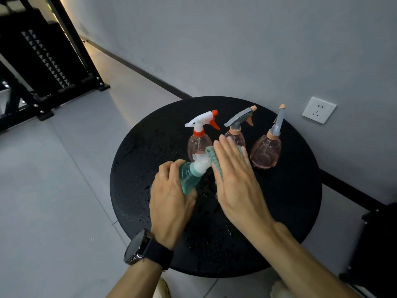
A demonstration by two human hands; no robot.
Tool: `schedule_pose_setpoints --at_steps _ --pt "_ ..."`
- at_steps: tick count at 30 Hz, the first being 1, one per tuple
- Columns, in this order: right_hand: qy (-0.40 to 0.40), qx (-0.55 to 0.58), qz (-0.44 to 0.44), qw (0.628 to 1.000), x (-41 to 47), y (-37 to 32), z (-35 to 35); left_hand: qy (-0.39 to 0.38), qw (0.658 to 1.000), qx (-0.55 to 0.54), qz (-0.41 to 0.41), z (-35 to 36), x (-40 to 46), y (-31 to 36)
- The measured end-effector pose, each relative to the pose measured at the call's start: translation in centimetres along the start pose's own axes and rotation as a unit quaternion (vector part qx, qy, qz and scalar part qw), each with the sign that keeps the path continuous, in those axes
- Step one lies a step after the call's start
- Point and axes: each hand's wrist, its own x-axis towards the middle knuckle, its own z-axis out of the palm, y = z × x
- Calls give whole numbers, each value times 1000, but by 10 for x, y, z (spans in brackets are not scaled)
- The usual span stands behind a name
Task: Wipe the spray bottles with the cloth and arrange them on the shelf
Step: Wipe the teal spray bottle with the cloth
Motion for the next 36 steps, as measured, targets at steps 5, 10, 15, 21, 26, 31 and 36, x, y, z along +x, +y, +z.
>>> schedule_pose_setpoints --at_steps 5,10,15,21,26,31,36 --pt "-3 17 -19 1000 -1 -3 -1 -38 999 -6 -2 1 -1 3" --pt "-39 58 -32 997 1 -8 -2 -100 995 -18 -12 -1 -4 7" --pt "-10 208 108 972 10 -3 -26 -144 951 -199 -186 -14 6 14" --pt "-26 266 166 949 12 -2 -32 -230 845 -421 -238 -31 12 20" --pt "-51 280 158 945 8 -14 -26 -258 722 -586 -263 -30 11 22" --pt "-66 295 149 941 8 -18 -26 -290 726 -584 -218 -28 11 23" --pt "-57 292 152 942 7 -18 -26 -294 693 -605 -261 -27 12 24"
